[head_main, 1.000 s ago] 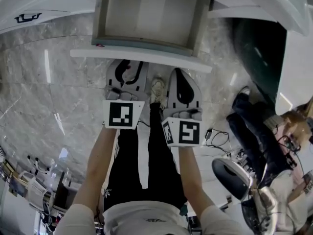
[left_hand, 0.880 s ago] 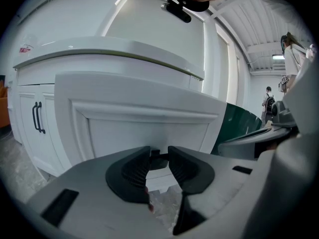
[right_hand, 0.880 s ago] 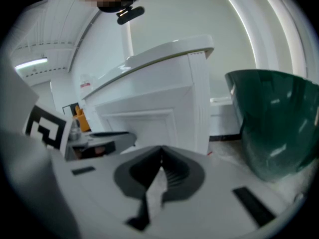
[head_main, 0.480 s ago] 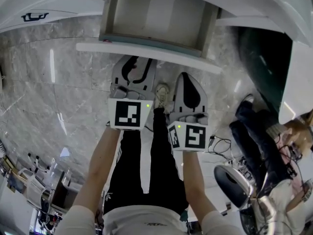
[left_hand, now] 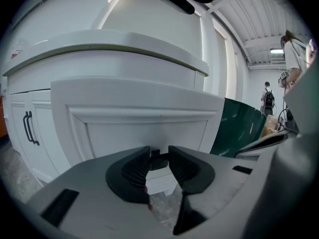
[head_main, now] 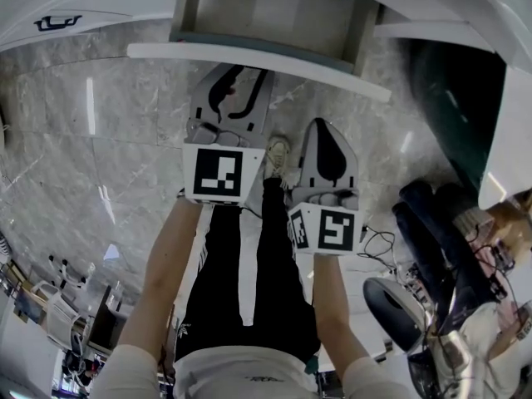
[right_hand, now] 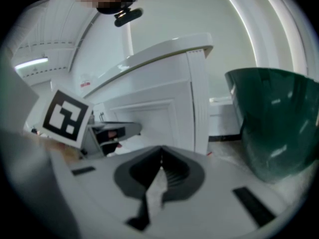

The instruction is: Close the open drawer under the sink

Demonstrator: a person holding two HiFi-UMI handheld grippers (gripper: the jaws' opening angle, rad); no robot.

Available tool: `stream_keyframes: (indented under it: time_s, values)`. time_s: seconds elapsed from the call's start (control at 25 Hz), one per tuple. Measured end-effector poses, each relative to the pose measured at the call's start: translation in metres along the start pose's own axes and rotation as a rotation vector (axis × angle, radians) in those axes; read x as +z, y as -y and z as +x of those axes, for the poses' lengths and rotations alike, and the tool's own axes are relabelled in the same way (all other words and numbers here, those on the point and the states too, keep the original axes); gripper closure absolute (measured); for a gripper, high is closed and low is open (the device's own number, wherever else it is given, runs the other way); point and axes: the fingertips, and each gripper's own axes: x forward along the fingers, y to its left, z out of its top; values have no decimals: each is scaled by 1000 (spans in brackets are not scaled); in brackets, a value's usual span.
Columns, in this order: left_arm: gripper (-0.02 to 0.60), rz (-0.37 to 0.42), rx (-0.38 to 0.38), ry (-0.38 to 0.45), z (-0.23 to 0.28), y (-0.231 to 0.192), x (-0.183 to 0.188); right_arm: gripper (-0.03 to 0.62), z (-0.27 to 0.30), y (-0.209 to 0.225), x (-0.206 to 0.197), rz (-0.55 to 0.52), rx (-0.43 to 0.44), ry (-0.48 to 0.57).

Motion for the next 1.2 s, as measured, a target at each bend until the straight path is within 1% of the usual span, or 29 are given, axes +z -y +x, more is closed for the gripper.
stream_keyframes:
  time_s: [0.08,0.24,0.36,0.52,0.72,0.88,1.08,1.2]
  values:
    - [448,13,4,9,1,-1,2,565,0,2,-1,2,-3,0]
    - [448,16,-5,-1,8,1,2,565,2,8,-2,21,-18,-6]
    - [448,15,-18,-3,11,0,2,565,3,5,0,26,-20,-3]
    - [448,17,-17,-1,12,-1,3,565,4,0,2,23,-11,2]
    - [447,44,-30,-2,14,0,5,565,2,5,-3,29,-25,-3]
    - [448,33,-29,-12,19,-2,8,565,-1,10,-5,53,-43,-10]
    - [448,45,-26,-9,31,-7,13,565,0,18,-7,57,-54,-15]
    - [448,37,-23,-10,42,-14,19,565,-1,22,-7,71,-65,-17]
